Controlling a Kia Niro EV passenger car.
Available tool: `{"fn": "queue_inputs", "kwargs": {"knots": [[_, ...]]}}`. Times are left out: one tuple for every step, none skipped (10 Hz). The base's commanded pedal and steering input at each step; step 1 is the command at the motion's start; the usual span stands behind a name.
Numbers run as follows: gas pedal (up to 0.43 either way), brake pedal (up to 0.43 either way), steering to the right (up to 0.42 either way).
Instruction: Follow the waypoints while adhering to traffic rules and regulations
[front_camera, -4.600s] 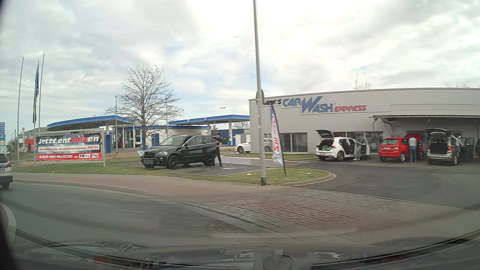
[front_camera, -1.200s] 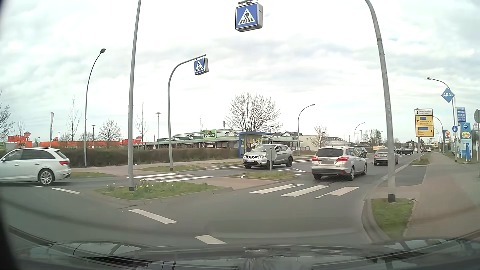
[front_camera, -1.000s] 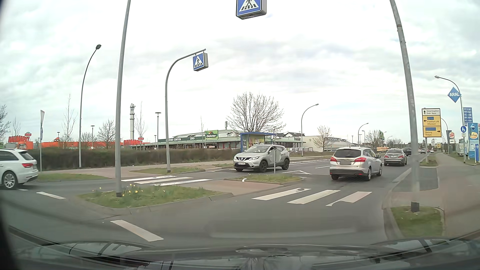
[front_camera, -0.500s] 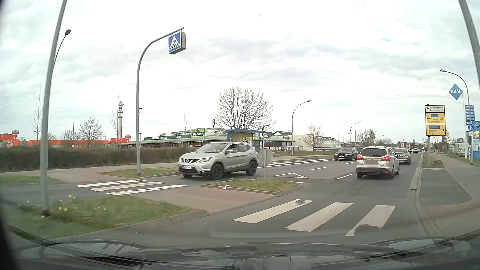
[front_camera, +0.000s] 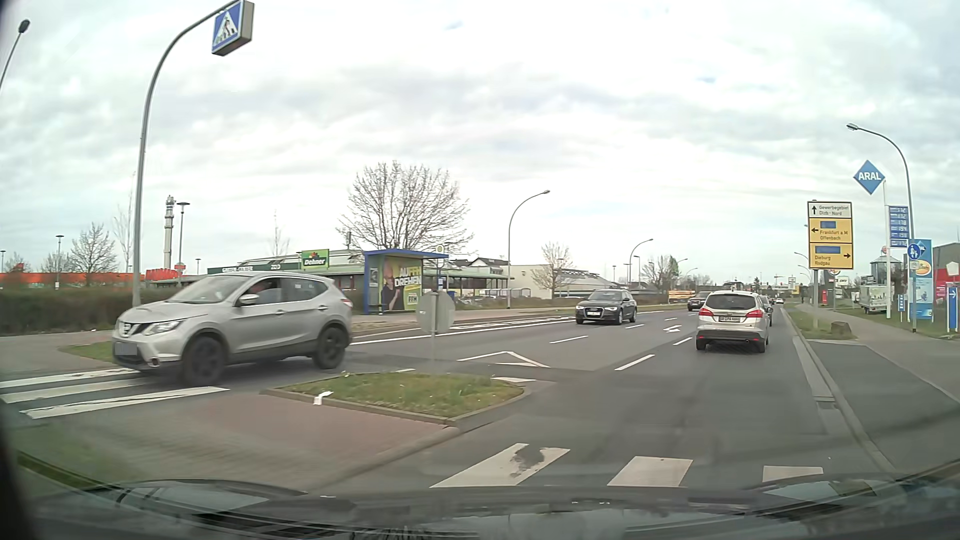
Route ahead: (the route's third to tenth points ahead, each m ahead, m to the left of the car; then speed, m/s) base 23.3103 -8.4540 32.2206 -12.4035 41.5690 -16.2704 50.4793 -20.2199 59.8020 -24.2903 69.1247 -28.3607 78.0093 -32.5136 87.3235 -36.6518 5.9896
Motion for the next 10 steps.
{"fn": "queue_inputs", "kwargs": {"knots": [[0.209,0.0,0.25],[0.22,0.0,0.249],[0.22,0.0,0.247],[0.22,0.0,0.24],[0.22,0.0,0.228],[0.228,0.0,0.217],[0.228,0.0,0.204],[0.228,0.0,0.193],[0.228,0.0,0.185],[0.228,0.0,0.173]]}}
